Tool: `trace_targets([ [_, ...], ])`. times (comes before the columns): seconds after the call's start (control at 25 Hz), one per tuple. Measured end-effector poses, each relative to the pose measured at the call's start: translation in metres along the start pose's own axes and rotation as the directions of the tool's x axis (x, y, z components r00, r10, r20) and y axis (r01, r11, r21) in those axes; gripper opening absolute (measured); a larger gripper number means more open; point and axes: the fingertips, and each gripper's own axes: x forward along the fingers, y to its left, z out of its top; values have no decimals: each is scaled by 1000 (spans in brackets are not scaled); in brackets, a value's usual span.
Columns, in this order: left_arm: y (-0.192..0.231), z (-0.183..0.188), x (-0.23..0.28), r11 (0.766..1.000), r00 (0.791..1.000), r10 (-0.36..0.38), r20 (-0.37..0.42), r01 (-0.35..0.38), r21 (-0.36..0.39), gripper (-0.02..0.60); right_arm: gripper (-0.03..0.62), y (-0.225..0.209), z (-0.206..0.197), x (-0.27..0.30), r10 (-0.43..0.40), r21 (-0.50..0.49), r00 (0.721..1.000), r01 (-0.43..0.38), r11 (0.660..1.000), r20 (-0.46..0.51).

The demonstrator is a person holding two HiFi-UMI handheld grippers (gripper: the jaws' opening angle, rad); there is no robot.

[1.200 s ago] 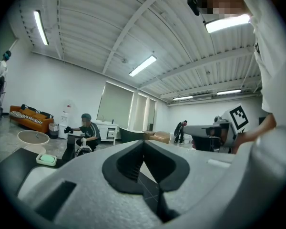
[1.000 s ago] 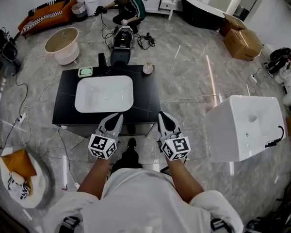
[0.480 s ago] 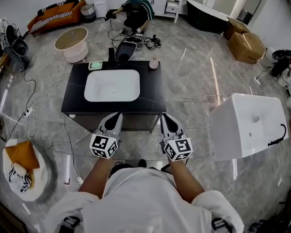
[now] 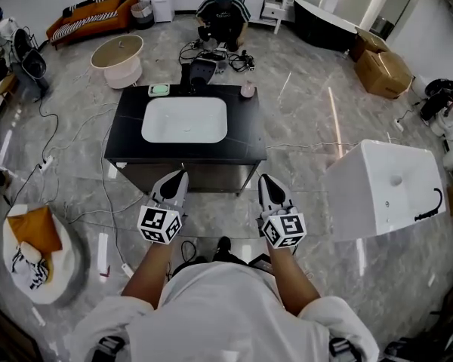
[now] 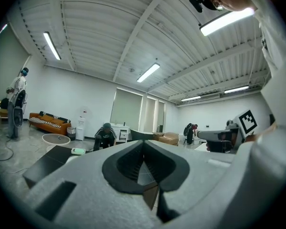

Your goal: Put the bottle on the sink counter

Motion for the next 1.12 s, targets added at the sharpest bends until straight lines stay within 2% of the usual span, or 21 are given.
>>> trace_targets([
  [0.16, 4, -13, -28, 1000, 1000, -6, -16, 5, -16, 15, 15, 27, -11, -16, 5, -4, 1000, -5, 1000, -12],
  [0.48, -18, -33, -56, 996, 996, -79, -28, 78, -49, 16, 15, 68, -25, -46, 44, -12, 999, -44, 999, -12],
  [0.76, -20, -40, -70, 993, 994, -99, -43, 96, -66, 16, 14, 80, -39, -41, 68, 39, 997, -66, 997, -37],
  [1.12, -33, -45, -78, 988, 989, -142, -51, 139, -65, 17, 14, 95, -38, -46, 114, 15, 993, -113, 993, -41],
])
